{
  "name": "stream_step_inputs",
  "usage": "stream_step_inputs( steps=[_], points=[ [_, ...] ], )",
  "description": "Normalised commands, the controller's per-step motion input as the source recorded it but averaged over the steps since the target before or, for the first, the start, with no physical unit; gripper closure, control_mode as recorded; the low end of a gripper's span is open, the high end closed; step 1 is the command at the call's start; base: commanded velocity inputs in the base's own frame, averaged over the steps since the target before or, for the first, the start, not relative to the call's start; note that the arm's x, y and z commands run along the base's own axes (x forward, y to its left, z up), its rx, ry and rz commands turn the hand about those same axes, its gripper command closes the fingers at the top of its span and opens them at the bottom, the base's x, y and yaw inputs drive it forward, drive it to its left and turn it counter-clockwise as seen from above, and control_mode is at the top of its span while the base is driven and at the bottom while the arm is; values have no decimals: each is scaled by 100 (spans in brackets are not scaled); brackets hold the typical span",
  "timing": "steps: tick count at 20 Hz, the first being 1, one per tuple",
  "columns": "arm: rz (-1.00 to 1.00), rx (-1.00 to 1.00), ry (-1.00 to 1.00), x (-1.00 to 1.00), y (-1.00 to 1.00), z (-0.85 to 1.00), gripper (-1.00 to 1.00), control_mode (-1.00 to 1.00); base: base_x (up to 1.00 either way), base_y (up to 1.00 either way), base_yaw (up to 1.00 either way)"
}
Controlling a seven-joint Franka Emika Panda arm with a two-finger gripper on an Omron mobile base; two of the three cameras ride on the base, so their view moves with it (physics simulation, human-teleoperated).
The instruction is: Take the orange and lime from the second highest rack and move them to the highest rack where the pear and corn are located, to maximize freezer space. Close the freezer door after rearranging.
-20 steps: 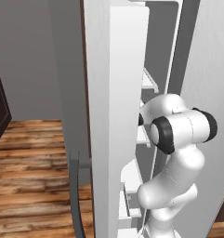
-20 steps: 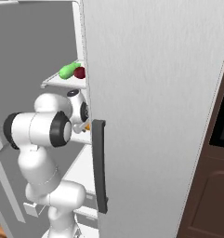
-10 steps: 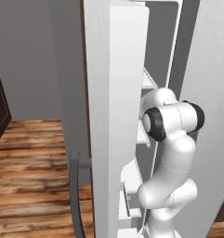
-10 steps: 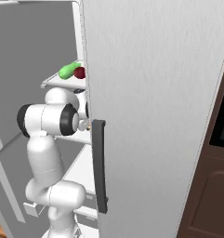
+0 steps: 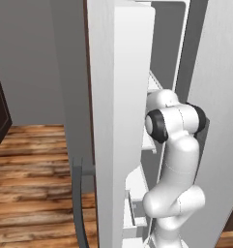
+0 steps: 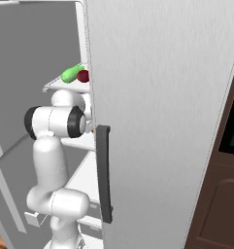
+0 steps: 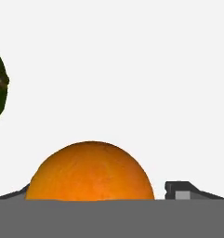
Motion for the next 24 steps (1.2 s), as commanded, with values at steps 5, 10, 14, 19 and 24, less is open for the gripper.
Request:
stream_step_inputs(
  steps=[5,10,14,19,24],
  points=[
    [0,0,0,0,0,-31,100,-100,0,0,0],
    [0,0,-7,-37,0,-11,100,-100,0,0,0],
    [0,0,-2,-67,1,8,100,-100,0,0,0],
    [0,0,-9,-79,4,18,100,-100,0,0,0],
    [0,0,-7,-71,4,-1,100,-100,0,0,0]
  ],
)
